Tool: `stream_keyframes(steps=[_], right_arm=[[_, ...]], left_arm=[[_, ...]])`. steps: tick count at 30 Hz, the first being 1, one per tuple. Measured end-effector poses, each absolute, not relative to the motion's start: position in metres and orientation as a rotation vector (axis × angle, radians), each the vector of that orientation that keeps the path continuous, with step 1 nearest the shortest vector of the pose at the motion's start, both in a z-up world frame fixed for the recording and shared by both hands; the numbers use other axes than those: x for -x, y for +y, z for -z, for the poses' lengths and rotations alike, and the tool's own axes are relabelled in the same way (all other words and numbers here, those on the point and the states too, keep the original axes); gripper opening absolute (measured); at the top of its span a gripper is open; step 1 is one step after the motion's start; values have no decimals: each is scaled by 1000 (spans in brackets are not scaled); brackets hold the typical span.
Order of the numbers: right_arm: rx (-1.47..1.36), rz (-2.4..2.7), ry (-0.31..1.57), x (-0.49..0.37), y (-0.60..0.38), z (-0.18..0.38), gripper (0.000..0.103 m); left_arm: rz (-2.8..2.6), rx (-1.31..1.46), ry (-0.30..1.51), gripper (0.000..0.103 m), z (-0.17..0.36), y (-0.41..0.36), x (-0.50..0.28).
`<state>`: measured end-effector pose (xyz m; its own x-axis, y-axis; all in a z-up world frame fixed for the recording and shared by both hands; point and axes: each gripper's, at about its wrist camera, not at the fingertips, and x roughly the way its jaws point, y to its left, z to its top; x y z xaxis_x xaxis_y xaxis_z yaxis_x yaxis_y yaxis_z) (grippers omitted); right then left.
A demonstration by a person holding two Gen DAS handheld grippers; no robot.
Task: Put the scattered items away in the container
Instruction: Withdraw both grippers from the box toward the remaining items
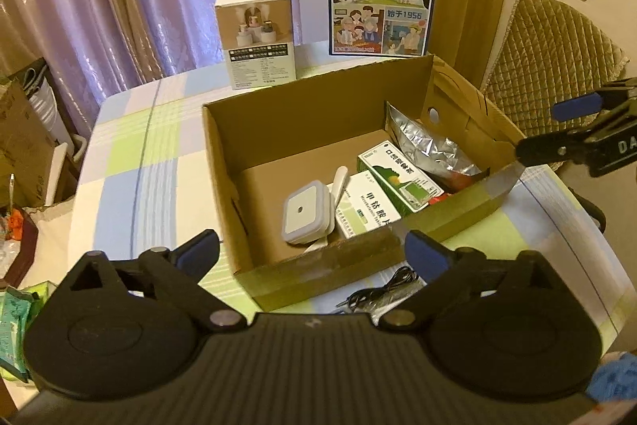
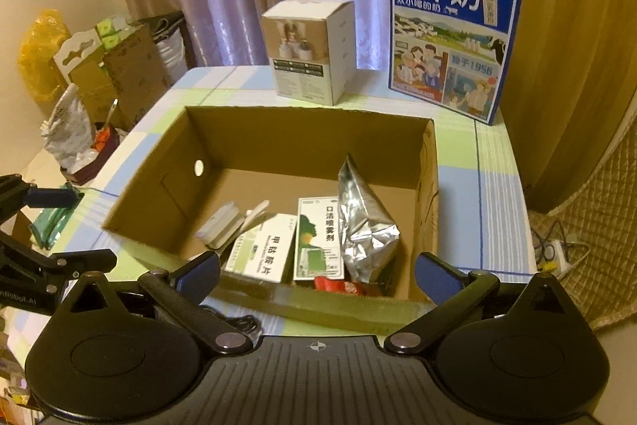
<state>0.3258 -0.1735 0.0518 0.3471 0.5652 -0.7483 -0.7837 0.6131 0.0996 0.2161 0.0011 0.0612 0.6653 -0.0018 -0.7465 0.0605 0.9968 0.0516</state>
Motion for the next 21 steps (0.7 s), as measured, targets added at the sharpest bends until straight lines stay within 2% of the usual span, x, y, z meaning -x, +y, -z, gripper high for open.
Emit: stream_keyframes(steps=[12,21], right_arm=[[323,-939,832,-273,-196,-55,101],[285,-931,898,-239,-213,-39,101]], left_arm=[[12,-89,833,102,-73,13,-153],[-3,-81,874,102,-48,20,-106]])
